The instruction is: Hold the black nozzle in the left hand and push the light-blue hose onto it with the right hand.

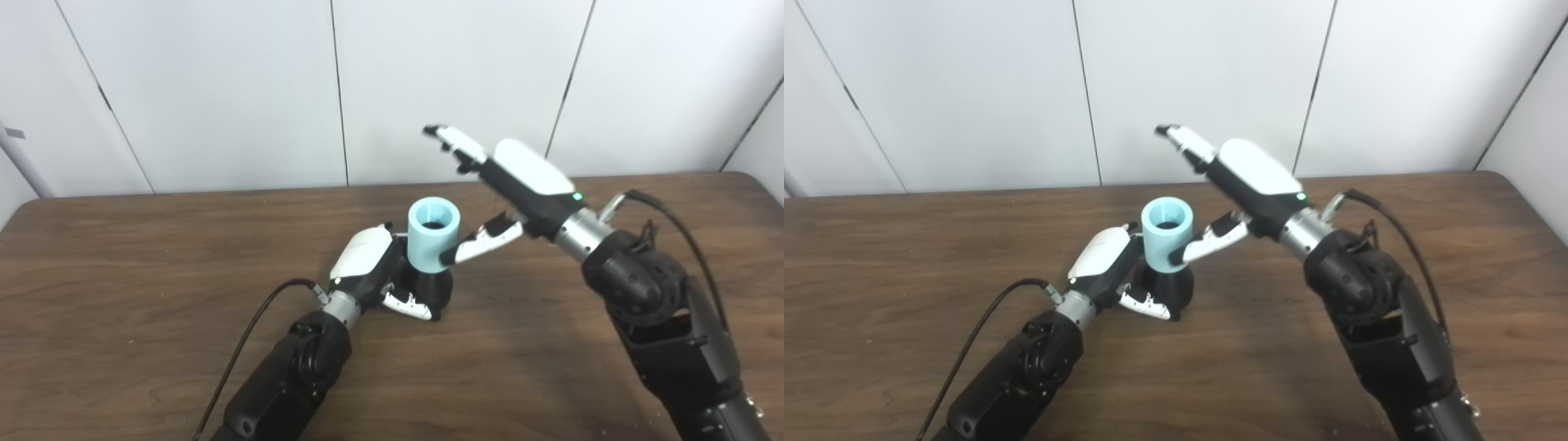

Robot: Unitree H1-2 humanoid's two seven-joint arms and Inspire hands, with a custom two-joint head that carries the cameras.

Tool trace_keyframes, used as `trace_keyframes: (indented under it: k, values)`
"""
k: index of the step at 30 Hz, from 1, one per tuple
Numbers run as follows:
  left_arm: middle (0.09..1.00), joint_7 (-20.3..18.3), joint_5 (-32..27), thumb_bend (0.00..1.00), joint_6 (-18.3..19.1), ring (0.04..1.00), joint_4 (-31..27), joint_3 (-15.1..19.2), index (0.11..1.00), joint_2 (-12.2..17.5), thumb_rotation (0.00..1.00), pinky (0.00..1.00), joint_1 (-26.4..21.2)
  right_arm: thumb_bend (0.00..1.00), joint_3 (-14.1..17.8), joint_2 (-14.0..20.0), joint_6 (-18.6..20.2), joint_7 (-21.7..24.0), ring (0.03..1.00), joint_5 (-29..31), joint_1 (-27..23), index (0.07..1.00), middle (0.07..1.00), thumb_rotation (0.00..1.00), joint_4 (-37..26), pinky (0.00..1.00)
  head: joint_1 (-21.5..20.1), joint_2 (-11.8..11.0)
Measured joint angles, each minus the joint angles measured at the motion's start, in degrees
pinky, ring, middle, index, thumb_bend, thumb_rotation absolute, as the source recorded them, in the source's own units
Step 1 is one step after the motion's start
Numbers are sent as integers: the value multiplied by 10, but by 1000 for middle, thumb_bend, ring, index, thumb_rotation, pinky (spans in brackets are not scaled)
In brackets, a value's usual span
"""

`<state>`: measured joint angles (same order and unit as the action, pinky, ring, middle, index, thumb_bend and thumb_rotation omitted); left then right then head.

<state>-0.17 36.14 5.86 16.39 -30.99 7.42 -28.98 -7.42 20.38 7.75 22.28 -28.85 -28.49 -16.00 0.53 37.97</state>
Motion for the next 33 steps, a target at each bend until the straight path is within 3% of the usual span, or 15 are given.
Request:
trace_keyframes:
  k: [9,13,16,19,21,25,28,33]
  values:
    - [471,0,0,525,-1,628,0,0,497,0,0,1000,0,848,18,-6,1,-18,874,35,21,1000,994,192,-4,687,4,-2]
    - [471,0,0,526,-1,628,0,0,497,1,0,1000,0,880,23,19,18,1,878,66,52,1000,999,185,-17,707,4,-4]
    - [472,0,0,526,-1,628,0,1,497,2,0,1000,0,864,23,39,40,25,884,83,79,1000,995,120,-21,699,4,-4]
    - [472,0,0,526,-1,629,-1,1,497,3,0,1000,1,835,28,50,55,32,831,99,101,986,938,55,-30,642,11,-4]
    - [472,-1,0,525,-1,629,-2,1,497,4,0,1000,1,803,41,41,53,12,788,104,114,951,891,18,-32,598,11,-4]
    - [475,-2,0,526,-1,629,-3,1,495,6,0,1000,1,777,67,-11,41,-52,749,108,143,907,844,0,-25,568,14,-6]
    - [476,-2,0,525,-1,629,-3,0,494,6,0,1000,1,774,65,-34,34,-65,746,118,156,900,840,0,-15,569,16,-5]
    - [478,-3,0,523,-1,634,-6,1,511,8,0,1000,2,775,65,-39,32,-76,744,124,160,898,841,0,-12,570,16,-3]
